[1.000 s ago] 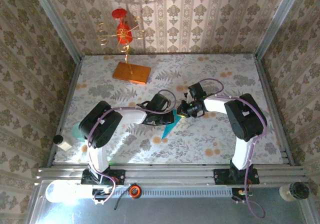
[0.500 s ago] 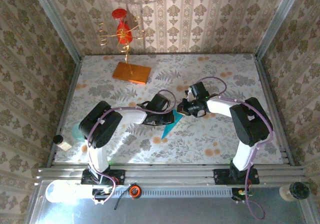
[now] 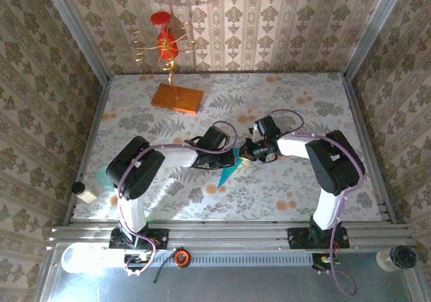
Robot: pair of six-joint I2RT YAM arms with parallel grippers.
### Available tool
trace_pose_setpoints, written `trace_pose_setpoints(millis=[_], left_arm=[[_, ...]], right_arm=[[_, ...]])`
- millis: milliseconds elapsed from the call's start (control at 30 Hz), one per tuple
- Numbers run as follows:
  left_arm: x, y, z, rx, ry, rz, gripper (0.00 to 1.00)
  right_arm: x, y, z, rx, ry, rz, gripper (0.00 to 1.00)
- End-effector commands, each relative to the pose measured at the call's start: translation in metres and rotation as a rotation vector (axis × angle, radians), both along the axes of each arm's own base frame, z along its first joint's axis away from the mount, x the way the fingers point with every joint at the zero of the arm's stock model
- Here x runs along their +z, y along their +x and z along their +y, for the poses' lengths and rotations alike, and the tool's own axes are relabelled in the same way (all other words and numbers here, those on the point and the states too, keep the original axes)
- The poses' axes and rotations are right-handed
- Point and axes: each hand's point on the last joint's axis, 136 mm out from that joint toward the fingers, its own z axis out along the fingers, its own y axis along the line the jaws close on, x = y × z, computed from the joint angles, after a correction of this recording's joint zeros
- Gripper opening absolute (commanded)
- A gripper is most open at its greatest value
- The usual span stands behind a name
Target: Fold a paper plane with a square sheet of paper (pick it up from the middle)
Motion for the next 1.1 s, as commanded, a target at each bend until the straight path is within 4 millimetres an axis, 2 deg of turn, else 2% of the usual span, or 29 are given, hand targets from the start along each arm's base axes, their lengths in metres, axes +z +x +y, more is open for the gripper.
trace_pose_setpoints(millis=[0,267,433,533,733,933,1067], left_arm=[[-0.037,-0.020,0.025,0.012,0.130,0.096,0.00],[-0.042,-0.022,0.031,0.019,0.146,0.111,0.00],[-0.049,-0.029,0.040,0.027,0.173,0.136,0.00],[-0.053,-0.036,0.049,0.038,0.185,0.151,0.00],[-0.061,-0.045,0.057,0.043,0.195,0.174,0.00],[-0.057,-0.043,0.055,0.042,0.183,0.163,0.00],[-0.054,-0.040,0.051,0.034,0.173,0.153,0.00]], right_arm=[[-0.009,-0.008,0.004,0.015,0.007,0.028,0.02],[-0.031,-0.008,-0.004,0.012,-0.036,0.044,0.02],[-0.047,-0.003,-0.023,-0.045,-0.055,0.070,0.02],[-0.050,0.006,-0.039,-0.109,-0.045,0.074,0.02],[-0.049,0.027,-0.067,-0.195,-0.066,0.070,0.02],[-0.046,0.043,-0.090,-0.241,-0.125,0.055,0.02],[-0.023,0.052,-0.097,-0.242,-0.155,-0.012,0.02]])
